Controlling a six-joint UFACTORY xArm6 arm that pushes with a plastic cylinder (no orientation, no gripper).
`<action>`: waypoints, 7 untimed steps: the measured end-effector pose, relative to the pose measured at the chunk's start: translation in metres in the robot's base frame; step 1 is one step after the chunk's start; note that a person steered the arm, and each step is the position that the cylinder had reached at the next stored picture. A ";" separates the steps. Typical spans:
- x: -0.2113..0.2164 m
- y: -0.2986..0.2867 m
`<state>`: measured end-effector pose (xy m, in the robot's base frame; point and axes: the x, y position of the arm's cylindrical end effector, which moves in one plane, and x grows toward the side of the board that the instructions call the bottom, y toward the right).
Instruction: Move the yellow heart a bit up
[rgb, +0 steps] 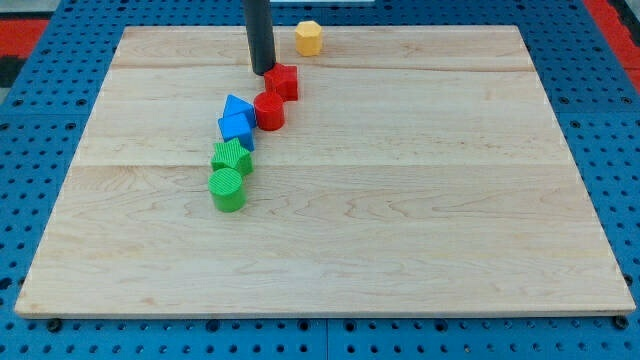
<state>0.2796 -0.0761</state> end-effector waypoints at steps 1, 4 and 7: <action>-0.004 0.000; 0.011 -0.015; -0.026 -0.015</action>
<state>0.2533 -0.0910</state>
